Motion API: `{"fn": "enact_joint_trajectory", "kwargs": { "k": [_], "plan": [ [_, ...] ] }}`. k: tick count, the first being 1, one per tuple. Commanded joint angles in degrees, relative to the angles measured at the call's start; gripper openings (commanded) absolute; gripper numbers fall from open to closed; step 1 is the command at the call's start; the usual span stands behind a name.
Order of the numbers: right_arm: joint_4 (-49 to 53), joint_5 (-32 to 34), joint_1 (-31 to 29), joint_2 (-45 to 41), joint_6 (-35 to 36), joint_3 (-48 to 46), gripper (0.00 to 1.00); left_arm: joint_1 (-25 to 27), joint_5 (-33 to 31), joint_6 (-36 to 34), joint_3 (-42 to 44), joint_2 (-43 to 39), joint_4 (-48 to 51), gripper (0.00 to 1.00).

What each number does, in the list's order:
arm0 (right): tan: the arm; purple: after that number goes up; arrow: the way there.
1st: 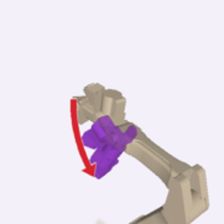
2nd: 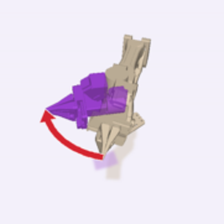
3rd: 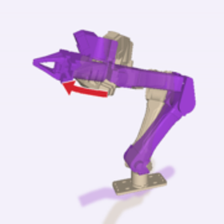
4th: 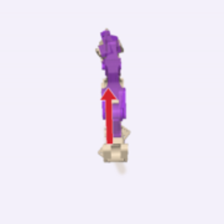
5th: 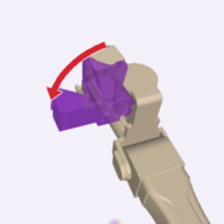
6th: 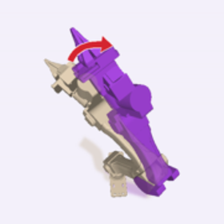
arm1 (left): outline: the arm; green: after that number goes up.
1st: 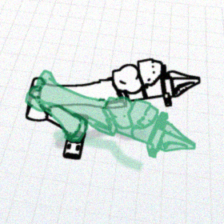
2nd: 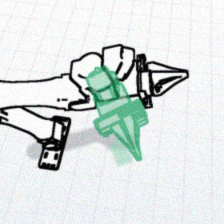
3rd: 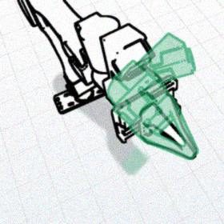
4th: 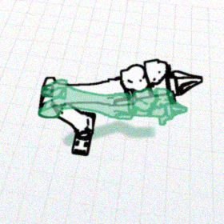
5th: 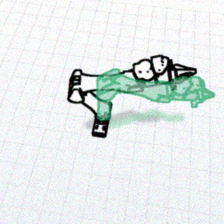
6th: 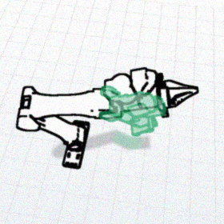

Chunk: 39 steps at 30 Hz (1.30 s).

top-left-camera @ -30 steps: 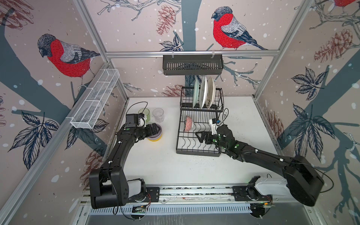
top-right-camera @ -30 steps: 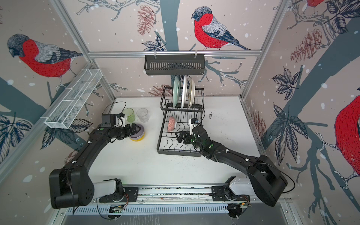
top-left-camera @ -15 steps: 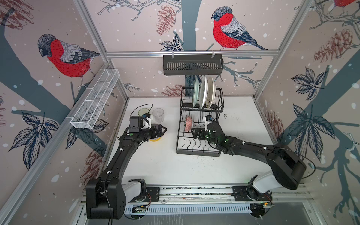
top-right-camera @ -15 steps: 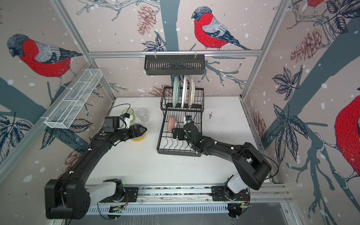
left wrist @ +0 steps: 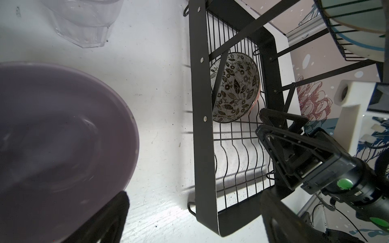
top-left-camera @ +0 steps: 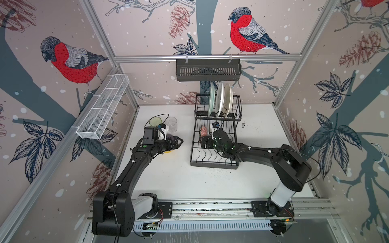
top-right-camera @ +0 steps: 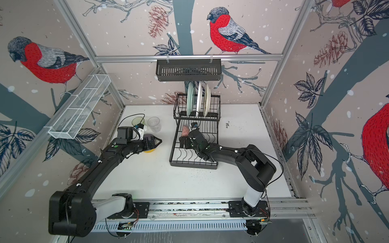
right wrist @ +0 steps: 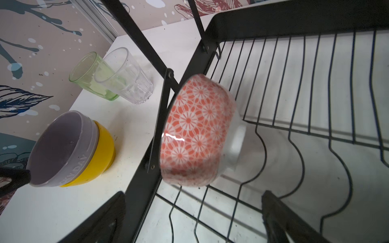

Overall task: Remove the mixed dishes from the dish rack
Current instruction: 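Move the right gripper down to the red floral bowl while the left gripper rises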

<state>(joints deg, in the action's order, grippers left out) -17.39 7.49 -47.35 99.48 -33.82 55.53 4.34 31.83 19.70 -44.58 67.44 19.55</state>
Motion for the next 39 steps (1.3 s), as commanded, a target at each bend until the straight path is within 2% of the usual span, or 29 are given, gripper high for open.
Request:
{"fn": "enact_joint_trajectory", "kwargs": {
  "k": [1, 11, 19, 39],
  "plan": [
    [0.9, 1.5, -0.2, 1.6, 1.8, 2.0, 0.98, 0.1, 0.8, -0.4, -0.2, 0.6, -1.8, 0.97],
    [3.4, 1.1, -0.3, 6.8, 2.2, 7.7, 0.88, 0.1, -0.2, -1.3, 0.9, 0.5, -1.1, 0.97],
    [6.4, 3.8, -0.3, 8.8, 1.4, 9.5, 0.85, 0.0, -0.4, -1.9, 1.0, 0.6, -0.7, 0.97],
    [5.4, 7.8, -0.2, 11.0, 2.5, 11.3, 0.78, 0.0, 0.4, -2.2, 1.5, 1.0, -0.7, 0.97]
  ]
}}
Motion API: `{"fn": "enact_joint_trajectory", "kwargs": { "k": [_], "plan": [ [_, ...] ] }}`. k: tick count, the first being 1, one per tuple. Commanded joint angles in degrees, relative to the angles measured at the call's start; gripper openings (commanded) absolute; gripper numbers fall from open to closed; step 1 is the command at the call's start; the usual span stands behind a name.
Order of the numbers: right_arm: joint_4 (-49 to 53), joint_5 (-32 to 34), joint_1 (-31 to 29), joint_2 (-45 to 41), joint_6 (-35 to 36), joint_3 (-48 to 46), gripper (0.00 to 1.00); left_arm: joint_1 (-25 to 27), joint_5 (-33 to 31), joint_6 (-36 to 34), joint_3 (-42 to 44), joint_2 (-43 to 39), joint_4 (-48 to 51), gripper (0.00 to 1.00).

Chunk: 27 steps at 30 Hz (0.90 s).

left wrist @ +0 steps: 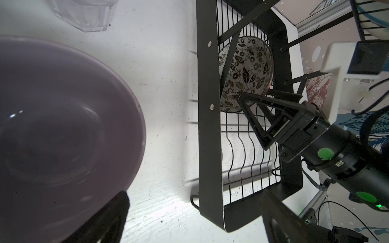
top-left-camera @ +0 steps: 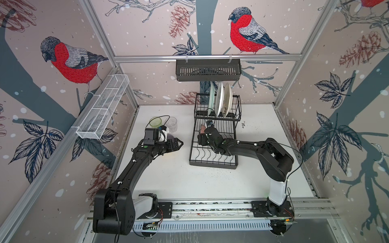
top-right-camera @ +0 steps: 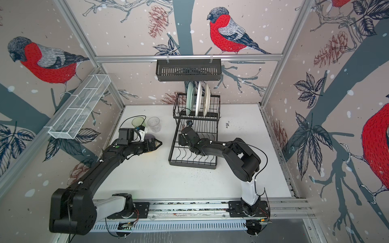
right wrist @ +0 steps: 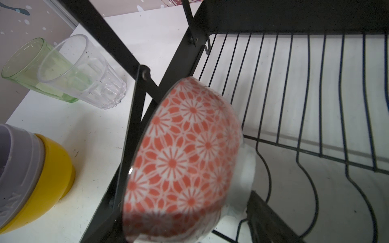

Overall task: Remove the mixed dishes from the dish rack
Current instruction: 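Move the right gripper down to the red floral bowl while the left gripper rises, then close the right gripper on the red floral bowl rim and lift it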

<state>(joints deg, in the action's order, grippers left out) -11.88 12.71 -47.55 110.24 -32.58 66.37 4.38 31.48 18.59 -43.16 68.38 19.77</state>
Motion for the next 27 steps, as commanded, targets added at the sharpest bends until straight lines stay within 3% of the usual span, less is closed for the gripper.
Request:
{"fn": "enact_joint_trajectory", "kwargs": {
  "k": [1, 16, 27],
  "plan": [
    [-0.3, 2.7, 0.0, 0.4, 1.4, 0.4, 0.78, 0.0, 0.8, -1.0, 0.1, 0.1, -1.0, 0.97],
    [-2.9, 2.3, 0.0, 1.4, 3.0, 0.2, 0.66, 0.0, 0.6, -1.4, -0.1, 0.7, -0.7, 0.97],
    [-1.1, 11.1, -1.2, -2.2, 4.6, -1.5, 0.64, 0.0, 0.8, -1.1, 0.0, 0.5, -1.0, 0.97]
  ]
}}
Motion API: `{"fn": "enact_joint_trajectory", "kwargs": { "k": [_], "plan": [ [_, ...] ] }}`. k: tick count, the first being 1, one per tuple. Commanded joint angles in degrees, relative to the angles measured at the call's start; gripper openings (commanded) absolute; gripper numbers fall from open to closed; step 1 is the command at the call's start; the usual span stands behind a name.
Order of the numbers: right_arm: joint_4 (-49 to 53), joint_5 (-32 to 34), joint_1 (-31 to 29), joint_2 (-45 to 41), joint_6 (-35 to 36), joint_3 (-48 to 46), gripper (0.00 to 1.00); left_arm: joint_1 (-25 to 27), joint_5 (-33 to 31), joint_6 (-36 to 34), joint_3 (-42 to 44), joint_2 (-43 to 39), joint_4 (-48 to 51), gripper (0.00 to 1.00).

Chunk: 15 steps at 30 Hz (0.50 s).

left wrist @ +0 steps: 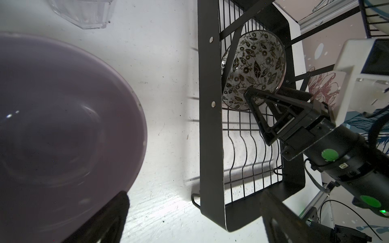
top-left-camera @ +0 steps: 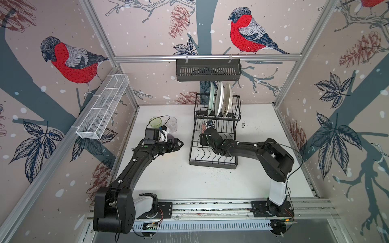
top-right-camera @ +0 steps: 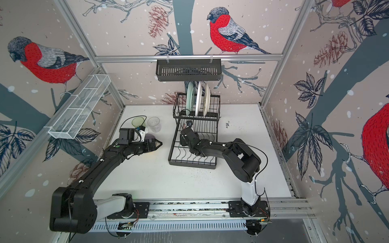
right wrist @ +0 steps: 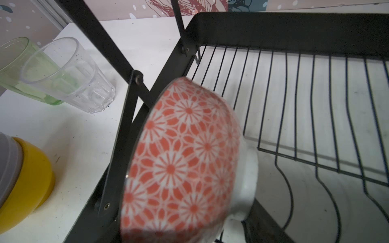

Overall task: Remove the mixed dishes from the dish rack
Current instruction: 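Close the right gripper on the red floral bowl rim and lift it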

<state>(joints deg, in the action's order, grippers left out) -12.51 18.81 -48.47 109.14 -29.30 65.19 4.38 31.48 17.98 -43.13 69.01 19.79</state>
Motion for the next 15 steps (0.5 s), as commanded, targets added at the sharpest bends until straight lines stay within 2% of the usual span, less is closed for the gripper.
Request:
{"fn": "enact_joint_trajectory", "kwargs": {
  "k": [1, 15],
  "plan": [
    [-0.2, 5.4, -0.4, -1.5, 1.4, -0.5, 0.64, 0.0, 0.9, -0.5, 0.0, -0.1, -1.0, 0.97],
    [-2.0, 4.7, -2.6, -9.0, -3.4, -7.7, 0.64, 0.0, 1.2, 0.5, -0.1, -0.3, -1.8, 0.97]
  ]
}}
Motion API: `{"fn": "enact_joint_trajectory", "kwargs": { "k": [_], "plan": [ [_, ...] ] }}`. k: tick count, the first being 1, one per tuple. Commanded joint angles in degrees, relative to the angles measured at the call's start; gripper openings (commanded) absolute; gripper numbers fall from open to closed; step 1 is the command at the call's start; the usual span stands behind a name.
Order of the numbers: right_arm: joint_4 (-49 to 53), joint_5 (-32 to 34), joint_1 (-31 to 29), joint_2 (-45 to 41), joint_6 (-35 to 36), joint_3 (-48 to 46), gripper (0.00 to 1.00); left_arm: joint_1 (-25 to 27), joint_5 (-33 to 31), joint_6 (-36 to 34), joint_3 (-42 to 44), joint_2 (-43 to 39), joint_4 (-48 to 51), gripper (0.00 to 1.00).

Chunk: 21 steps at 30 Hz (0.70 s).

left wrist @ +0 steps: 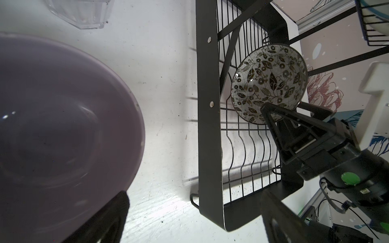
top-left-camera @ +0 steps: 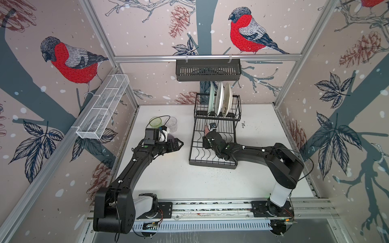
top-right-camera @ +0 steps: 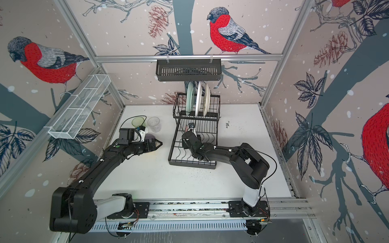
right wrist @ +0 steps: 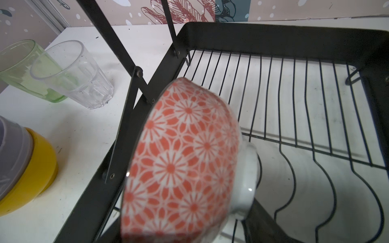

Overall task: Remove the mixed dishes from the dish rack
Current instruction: 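Close the right gripper on the red floral bowl rim and lift it, then raise the floral bowl with the right gripper while the left gripper reaches its rim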

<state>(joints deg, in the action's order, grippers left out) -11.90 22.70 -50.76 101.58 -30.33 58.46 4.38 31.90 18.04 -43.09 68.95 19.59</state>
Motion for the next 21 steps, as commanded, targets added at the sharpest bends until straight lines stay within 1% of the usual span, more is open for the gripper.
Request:
{"fn": "enact_joint_trajectory", "kwargs": {
  "k": [1, 7, 15, 19, 21],
  "plan": [
    [-2.9, 0.5, -0.3, -2.3, -3.0, -1.7, 0.64, 0.0, 0.8, 0.6, -0.1, -0.2, -1.7, 0.97],
    [-4.9, -3.6, -0.3, -6.8, -6.0, -5.5, 0.64, 0.3, 0.9, 2.6, 0.1, -1.0, -3.4, 0.97],
    [-8.7, -7.6, -0.6, -13.9, -9.8, -11.6, 0.64, 2.2, 0.4, 6.0, -1.1, -1.7, -5.6, 0.97],
    [-9.4, -9.7, -0.6, -17.1, -10.6, -13.4, 0.64, 5.2, -1.0, 8.0, -1.7, -1.3, -7.4, 0.96],
    [-9.8, -10.7, -0.6, -18.8, -10.9, -14.3, 0.64, 7.1, -1.4, 9.3, -1.2, -1.0, -8.8, 0.93]
  ]
}}
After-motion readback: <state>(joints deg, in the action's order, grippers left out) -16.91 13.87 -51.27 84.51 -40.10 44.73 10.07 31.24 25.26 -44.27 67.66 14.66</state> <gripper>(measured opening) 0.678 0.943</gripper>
